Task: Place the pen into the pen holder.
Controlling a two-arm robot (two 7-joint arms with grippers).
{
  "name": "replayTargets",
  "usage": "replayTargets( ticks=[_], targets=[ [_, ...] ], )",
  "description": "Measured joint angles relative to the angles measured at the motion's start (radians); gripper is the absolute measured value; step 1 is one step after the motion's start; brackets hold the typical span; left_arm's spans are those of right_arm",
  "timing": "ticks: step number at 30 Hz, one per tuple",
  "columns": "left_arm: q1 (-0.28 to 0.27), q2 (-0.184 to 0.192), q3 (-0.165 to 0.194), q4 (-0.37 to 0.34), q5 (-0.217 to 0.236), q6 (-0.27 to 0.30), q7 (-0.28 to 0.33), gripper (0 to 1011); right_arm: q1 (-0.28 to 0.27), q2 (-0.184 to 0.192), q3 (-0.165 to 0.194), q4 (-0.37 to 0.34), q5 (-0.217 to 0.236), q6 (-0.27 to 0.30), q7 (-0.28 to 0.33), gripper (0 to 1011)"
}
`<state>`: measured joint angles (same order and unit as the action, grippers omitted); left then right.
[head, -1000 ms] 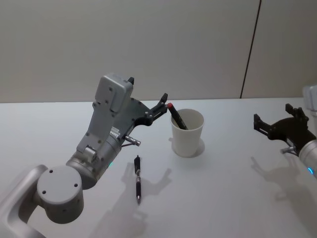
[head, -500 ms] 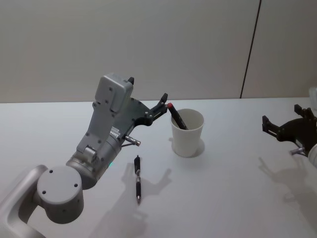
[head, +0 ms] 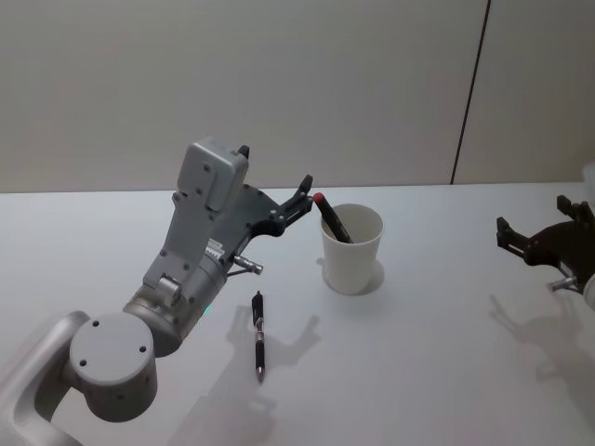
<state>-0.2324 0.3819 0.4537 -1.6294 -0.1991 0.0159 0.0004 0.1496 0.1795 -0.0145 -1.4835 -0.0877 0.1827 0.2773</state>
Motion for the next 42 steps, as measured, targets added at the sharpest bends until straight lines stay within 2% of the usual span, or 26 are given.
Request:
replayTargets(
  ticks=[5,12,29,42],
  targets=[
    [0.010,0.002,-0.002,-0.011,-0.006,0.017,0.024,1003,0.000,0.001,0.000,-0.001,-0.001,0.000,0.001,1001],
    [0.029,0.009,-0.008,-0.034,-0.048,0.063,0.054,1003,-0.001,0.002,0.001,-0.002,-0.003,0.000,0.002,1001],
    [0.081,0.038,-0.038,-0.101,-0.215,0.242,0.104,1003,-0.002,0.004,0.002,-0.003,-0.004,0.000,0.002,1001],
    [0.112,0.033,-0.046,-0.106,-0.326,0.348,0.152,1003,-0.002,0.004,0.002,-0.003,-0.004,0.000,0.002,1001]
  ],
)
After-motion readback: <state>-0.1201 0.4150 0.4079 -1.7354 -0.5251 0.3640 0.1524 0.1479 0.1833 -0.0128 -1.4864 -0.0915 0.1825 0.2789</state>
